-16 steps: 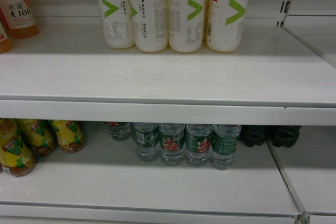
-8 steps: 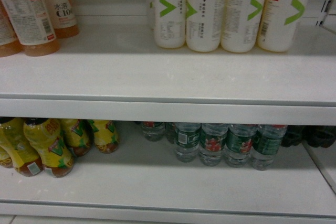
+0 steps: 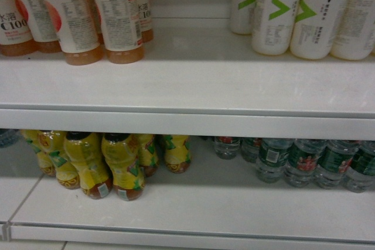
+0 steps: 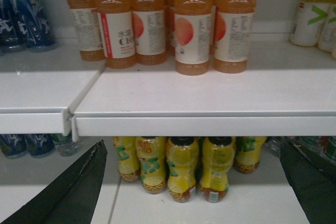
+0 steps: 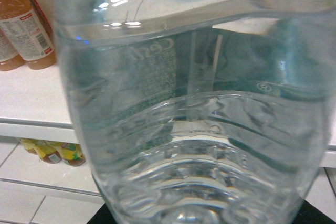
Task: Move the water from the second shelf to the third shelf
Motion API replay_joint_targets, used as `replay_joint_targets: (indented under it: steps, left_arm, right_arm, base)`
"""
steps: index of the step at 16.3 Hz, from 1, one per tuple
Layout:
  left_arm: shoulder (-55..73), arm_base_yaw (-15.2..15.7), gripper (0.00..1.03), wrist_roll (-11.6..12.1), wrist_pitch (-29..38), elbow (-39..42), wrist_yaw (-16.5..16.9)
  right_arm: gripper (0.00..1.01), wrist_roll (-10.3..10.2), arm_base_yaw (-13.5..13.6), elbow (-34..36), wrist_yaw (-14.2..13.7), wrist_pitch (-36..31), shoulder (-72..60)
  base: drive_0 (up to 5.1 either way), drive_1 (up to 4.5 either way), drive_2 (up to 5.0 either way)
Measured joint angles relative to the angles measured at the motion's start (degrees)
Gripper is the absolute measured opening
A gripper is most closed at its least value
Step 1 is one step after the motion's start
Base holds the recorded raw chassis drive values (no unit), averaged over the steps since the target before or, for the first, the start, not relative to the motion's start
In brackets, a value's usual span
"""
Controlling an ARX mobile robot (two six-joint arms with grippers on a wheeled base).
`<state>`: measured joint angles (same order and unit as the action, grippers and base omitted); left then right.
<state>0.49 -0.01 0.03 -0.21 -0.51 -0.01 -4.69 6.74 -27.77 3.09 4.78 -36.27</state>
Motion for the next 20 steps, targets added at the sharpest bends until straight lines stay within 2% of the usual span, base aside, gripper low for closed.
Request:
replay_joint_targets:
  steps: [20]
  left_arm:
    - [0.0,0.0,0.98,0.0,0.0,0.0,0.0]
  right_arm:
    - [0.39,0.0,0.0,0.0,0.0,-0.1,0.0]
  base:
    - [-5.0,2.39,2.4]
